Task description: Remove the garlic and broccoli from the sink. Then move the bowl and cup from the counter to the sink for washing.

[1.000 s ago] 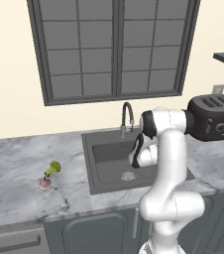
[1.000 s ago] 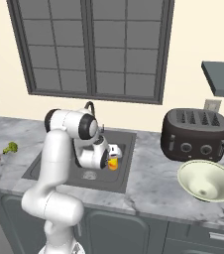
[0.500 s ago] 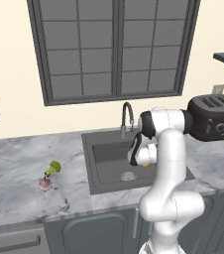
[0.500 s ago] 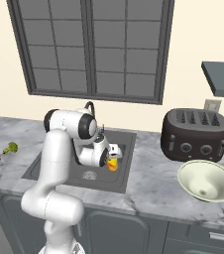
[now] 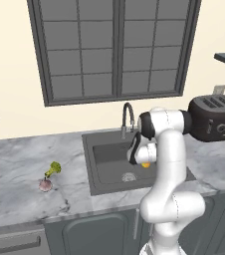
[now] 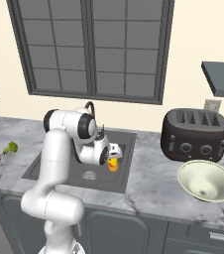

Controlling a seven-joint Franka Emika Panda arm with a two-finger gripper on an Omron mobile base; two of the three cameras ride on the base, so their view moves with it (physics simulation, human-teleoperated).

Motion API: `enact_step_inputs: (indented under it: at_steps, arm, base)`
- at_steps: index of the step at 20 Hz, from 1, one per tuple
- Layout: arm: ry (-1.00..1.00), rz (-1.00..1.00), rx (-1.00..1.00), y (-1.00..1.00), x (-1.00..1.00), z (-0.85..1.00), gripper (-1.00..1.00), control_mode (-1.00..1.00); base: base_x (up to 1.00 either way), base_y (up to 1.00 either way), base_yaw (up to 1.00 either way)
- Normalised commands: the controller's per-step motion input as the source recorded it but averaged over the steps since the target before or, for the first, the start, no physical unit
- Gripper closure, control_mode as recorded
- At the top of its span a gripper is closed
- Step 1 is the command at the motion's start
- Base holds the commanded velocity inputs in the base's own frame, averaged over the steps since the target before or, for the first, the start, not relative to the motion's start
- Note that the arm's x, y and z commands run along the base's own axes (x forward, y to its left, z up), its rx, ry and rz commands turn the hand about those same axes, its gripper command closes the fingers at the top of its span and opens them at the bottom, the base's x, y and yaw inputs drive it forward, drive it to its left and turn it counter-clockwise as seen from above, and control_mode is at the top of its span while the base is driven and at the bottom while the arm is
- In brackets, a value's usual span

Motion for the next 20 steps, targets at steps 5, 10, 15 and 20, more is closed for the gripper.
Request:
enact_step_inputs:
  at_steps: [5,10,15,20]
  arm:
    - [0.06,0.00,0.00,-0.20,0.12,-0.15,1.00,-1.00]
    - [0.03,0.00,0.00,-0.25,0.07,-0.15,-1.00,-1.00]
    - [0.04,0.00,0.00,-0.29,0.00,-0.15,-1.00,-1.00]
    - [0.02,0.00,0.00,-0.27,0.00,-0.11,-1.00,-1.00]
  base:
    - [0.00,0.00,0.00]
    - [0.00,0.00,0.00]
    - [0.00,0.00,0.00]
    - [0.00,0.00,0.00]
